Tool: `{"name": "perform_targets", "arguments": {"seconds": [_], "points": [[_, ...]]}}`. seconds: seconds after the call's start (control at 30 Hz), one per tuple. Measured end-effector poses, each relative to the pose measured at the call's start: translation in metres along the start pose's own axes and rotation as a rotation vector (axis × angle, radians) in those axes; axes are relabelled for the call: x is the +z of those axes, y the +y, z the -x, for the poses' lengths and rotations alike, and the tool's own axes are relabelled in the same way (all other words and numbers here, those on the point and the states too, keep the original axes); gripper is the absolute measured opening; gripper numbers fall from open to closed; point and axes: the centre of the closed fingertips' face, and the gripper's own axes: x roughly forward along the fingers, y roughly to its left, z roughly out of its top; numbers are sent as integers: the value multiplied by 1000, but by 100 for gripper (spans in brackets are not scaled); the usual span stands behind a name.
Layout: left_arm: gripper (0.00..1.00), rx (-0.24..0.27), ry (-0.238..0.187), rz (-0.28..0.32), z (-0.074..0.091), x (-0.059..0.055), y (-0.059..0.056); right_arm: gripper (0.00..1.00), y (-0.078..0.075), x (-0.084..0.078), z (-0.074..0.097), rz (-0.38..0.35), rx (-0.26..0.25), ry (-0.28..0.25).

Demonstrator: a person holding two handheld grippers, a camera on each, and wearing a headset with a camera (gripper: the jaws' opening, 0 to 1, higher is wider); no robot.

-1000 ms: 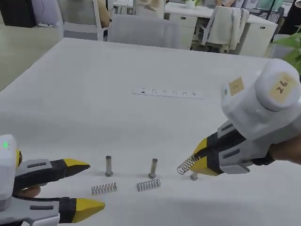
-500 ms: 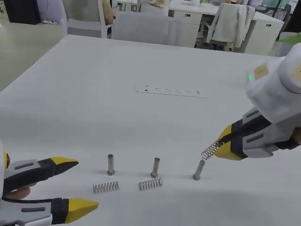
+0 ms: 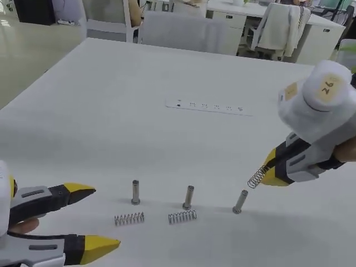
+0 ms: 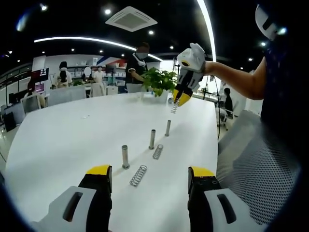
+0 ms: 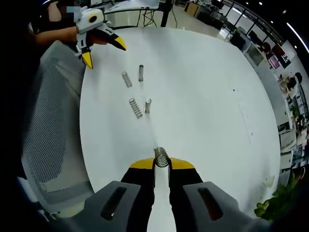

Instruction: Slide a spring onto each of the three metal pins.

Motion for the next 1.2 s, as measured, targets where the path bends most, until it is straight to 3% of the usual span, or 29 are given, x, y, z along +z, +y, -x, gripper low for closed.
{"name": "perform_targets", "arguments": {"seconds": [0.4, 0.77, 1.2], "points": [[59, 7, 0, 1, 3, -1, 0, 8, -3, -9, -20, 23, 26, 69], [59, 9, -2, 6, 3, -2, -1, 8, -4, -8, -28, 27, 42, 78], [58, 7, -2, 8, 3, -3, -1, 8, -1, -15, -54, 35, 73, 123]]}}
